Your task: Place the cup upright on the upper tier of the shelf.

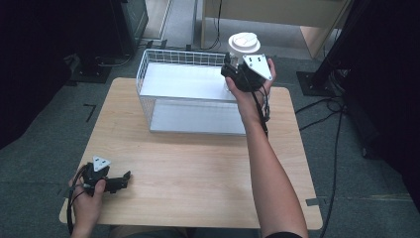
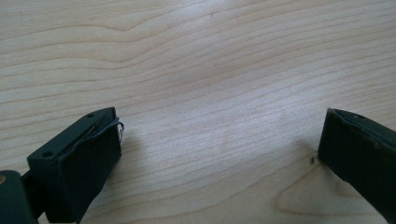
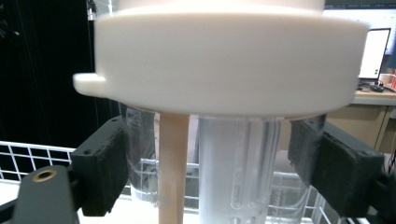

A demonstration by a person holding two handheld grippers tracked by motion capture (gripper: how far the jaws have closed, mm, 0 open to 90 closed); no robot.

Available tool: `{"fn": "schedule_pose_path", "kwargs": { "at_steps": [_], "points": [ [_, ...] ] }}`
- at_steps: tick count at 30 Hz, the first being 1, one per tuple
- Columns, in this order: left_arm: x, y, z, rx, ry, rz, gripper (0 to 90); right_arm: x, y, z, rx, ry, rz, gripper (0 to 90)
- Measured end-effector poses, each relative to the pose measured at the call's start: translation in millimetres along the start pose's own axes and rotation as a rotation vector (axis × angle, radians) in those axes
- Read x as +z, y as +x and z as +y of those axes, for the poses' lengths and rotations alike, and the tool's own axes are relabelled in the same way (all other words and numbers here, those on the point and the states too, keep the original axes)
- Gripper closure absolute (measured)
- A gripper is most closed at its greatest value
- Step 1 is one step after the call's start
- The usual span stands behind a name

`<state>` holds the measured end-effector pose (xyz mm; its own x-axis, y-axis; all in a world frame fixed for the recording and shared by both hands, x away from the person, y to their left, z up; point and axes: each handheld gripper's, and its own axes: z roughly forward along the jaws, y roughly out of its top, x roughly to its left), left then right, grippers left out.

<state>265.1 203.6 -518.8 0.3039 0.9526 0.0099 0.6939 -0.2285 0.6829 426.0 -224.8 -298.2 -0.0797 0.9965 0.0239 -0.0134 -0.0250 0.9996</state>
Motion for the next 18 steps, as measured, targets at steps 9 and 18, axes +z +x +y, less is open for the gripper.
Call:
{"fn": "schedule_pose_path", "kwargs": {
  "at_steps": [9,18],
  "points": [
    [0.1,0.1,0.0,0.001,-0.001,0.001,0.0,-15.5,-1.6,4.9,-0.017,0.001,0.060,4.7],
    [-0.1,0.3,0.1,0.005,0.001,0.002,0.0,-29.7,-12.4,-9.7,-0.007,0.046,0.075,4.6]
  ]
}}
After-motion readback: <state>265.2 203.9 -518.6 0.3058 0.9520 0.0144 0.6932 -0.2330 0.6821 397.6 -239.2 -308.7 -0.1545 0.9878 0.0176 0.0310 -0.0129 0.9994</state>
